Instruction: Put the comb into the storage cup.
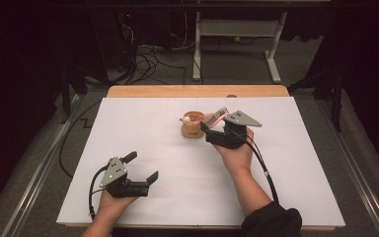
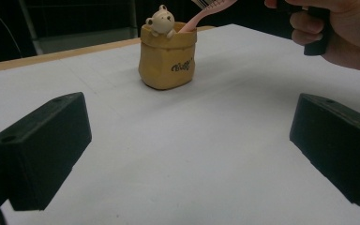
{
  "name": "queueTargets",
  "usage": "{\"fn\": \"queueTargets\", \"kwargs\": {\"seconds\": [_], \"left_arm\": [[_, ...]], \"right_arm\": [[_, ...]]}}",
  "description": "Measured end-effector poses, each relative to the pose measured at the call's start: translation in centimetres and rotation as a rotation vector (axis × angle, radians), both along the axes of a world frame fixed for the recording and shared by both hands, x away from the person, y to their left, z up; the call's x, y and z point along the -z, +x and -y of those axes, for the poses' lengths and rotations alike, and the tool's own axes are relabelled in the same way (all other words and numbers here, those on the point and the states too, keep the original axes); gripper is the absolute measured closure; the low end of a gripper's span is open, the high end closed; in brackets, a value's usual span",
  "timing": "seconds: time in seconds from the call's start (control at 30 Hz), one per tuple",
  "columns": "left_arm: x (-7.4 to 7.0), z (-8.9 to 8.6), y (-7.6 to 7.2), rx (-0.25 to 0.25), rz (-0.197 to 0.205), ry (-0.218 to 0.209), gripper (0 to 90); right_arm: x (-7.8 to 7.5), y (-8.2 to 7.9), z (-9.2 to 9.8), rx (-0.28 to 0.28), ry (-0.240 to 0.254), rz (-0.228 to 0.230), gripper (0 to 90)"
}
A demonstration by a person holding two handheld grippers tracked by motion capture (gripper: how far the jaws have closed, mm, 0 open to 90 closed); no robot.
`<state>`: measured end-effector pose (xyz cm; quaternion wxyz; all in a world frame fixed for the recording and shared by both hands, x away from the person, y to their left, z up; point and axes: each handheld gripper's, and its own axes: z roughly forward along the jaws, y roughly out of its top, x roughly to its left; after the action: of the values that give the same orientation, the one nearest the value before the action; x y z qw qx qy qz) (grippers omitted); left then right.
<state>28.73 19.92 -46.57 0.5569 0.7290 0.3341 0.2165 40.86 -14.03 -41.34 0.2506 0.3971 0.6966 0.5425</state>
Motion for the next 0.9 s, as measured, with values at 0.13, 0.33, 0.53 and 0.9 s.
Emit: {"fn": "queueTargets", "kwargs": {"seconds": [0.13, 0.33, 0.53, 0.9], "left_arm": [[-0.08, -0.03, -0.04, 0.001, 0.005, 0.001, 0.0], [-0.10, -0.11, 0.01, -0.001, 0.006, 0.004, 0.0], [-0.13, -0.14, 0.03, -0.003, 0.007, 0.002, 0.0], [-0.14, -0.26, 0.08, -0.004, 0.007, 0.000, 0.0]], "right_arm": [[-0.03, -0.06, -0.03, -0.001, -0.009, 0.000, 18.9], [0.09, -0.08, 0.21, -0.001, -0.004, -0.008, 18.8], [0.19, -0.08, 0.29, 0.000, -0.004, -0.010, 18.7], [0.07, -0.07, 0.41, 0.005, -0.013, -0.007, 16.9]]}}
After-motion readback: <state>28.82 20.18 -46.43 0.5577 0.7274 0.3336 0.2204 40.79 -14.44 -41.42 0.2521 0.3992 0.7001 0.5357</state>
